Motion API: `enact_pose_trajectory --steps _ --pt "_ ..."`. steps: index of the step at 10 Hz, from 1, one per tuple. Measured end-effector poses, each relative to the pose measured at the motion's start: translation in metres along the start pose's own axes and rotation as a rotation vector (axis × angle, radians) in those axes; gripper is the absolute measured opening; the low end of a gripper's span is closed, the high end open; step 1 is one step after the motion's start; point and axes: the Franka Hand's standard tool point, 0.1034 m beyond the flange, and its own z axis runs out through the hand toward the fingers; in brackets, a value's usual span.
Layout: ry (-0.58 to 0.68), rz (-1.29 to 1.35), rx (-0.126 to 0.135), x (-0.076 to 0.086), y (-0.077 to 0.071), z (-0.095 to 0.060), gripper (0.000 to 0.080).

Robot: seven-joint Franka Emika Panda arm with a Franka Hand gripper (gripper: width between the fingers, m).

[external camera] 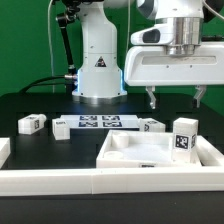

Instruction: Assemble square table

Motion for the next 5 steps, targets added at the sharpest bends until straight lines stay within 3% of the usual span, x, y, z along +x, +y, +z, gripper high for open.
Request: enact_pose_trajectory --steps 5 --pt "-0.004 -0.245 -0.001 -0.0045 0.0006 0.0038 0.0649"
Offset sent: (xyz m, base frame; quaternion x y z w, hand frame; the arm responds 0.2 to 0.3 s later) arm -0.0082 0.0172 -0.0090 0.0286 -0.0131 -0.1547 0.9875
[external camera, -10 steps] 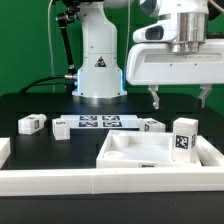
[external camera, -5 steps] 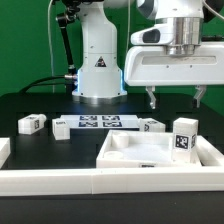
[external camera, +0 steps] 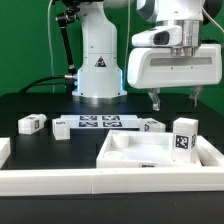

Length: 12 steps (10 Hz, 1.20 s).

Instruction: Assemble square table

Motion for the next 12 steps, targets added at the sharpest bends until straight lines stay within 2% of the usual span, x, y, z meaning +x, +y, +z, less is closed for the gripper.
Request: enact_pose_trajectory --steps 4,5,8,9,12 --pt "0.0 0.001 0.0 0.0 0.001 0.0 0.0649" --pt "-0.006 -0.036 -0.001 -0.007 0.005 0.004 0.0649" --pt "0.024 -0.097 -0.024 -0.014 0.01 0.014 0.0649" --pt "0.02 -0.089 -0.025 -0.016 0.014 0.016 0.0649" --pt "0.001 -0.082 -0.018 -0.017 0.012 0.017 0.0649"
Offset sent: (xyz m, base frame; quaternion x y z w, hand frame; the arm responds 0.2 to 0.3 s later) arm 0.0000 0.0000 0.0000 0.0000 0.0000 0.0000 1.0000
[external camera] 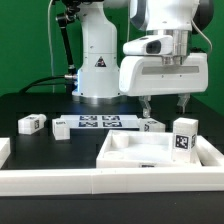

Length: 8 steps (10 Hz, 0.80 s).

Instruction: Assemble square table

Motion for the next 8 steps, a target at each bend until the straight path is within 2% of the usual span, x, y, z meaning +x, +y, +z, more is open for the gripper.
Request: enact_pose_trajectory --steps 1,2,5,6,8 --pt "-0.033 0.003 0.013 -0.003 -0.003 0.001 0.0649" --pt "-0.11 -0.003 0.041 -0.006 -0.006 0.002 0.0649" --pt "-0.272 -0.01 0.071 -0.007 -0.009 0.006 0.0649" --pt "-0.344 -0.009 0.072 -0.01 -0.009 0.008 0.0649" --pt "-0.464 0.027 0.038 -0.014 -0.007 0.01 0.0649"
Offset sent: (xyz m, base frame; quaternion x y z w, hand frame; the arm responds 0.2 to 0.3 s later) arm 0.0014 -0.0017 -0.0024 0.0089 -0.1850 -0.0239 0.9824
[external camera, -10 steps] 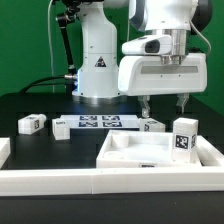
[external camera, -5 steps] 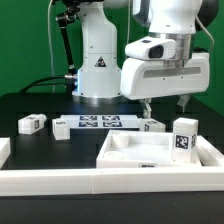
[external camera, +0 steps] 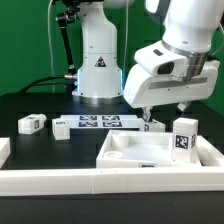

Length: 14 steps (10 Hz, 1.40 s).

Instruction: Assemble square table

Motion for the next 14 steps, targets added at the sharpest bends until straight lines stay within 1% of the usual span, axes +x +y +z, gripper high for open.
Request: enact_pose_trajectory --steps 1,3,4,5,6,7,8,10,11,14 --pt "-0.078 0.026 -0.014 -0.004 0.0 0.002 0.0649" --pt "-0.192 0.056 -0.018 -0.007 -0.001 0.007 0.0649" --pt "-0.259 0.058 -0.015 -0.01 0.0 0.008 0.0649" --pt "-0.301 0.061 -0.014 -0.01 0.002 0.01 0.0649" --pt "-0.387 0.066 -0.007 -0.016 0.003 0.011 0.0649" --pt "-0.454 0.069 0.0 -0.016 0.004 0.011 0.0649" --pt "-0.432 0.065 0.002 -0.009 0.006 0.01 0.0649" --pt "-0.421 0.065 0.002 -0.008 0.006 0.009 0.0649" --pt "-0.421 0.077 -0.004 -0.007 0.006 0.009 0.0649" --pt "-0.422 0.066 0.003 -0.008 0.008 0.01 0.0649"
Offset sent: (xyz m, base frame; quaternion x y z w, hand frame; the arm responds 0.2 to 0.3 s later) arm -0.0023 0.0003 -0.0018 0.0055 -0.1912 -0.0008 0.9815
